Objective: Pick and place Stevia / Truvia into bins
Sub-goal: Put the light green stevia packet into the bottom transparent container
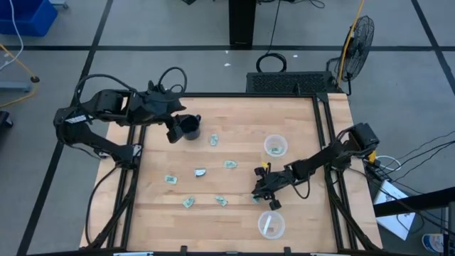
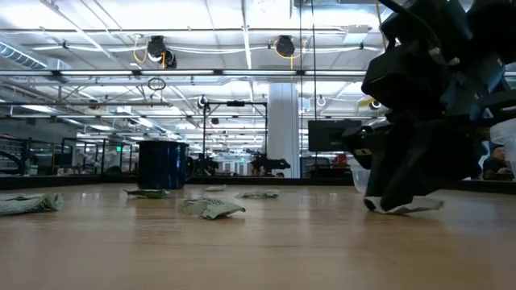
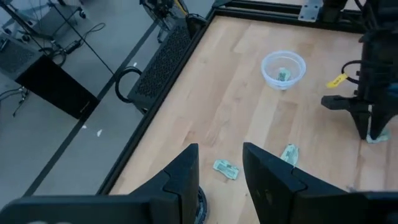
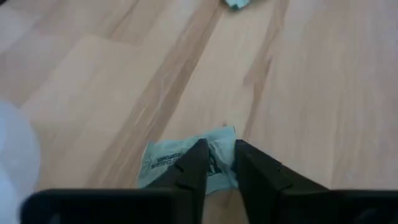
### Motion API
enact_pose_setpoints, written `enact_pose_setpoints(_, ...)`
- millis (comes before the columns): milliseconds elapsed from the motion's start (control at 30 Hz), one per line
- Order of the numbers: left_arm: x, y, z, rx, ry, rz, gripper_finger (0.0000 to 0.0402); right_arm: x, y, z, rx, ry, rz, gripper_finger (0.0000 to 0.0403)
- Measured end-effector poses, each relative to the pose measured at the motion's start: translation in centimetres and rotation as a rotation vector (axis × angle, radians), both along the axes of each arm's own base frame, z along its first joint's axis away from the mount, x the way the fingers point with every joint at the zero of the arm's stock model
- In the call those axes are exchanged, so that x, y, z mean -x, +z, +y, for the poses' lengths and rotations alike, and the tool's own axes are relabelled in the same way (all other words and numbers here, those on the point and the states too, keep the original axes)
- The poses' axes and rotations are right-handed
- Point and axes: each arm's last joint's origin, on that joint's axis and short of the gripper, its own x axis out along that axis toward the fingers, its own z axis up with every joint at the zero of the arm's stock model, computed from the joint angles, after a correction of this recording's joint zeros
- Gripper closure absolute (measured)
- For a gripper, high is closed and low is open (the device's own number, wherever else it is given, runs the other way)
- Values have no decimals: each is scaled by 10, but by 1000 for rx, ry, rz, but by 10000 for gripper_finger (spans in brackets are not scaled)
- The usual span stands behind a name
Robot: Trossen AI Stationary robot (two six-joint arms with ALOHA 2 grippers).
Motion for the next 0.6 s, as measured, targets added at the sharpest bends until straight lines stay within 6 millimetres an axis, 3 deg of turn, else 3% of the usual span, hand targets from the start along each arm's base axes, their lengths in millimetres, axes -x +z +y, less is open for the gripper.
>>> enact_pose_setpoints(133,0,0,0,-1,-1,1,270,4,17,2,-125,5,9,393)
enact_pose_setpoints(267,0,0,0,0,0,0,270,10,53,8,-225,19,-104,394)
enact_pose_setpoints(433,1,-1,0,21,19,-2,270,34,102,24,-271,67,-281,397)
enact_pose_setpoints(500,2,-2,0,32,28,11,270,45,106,36,-279,48,-273,397)
enact_pose_setpoints(600,3,-3,-2,40,31,19,270,59,96,54,-235,1,-215,397)
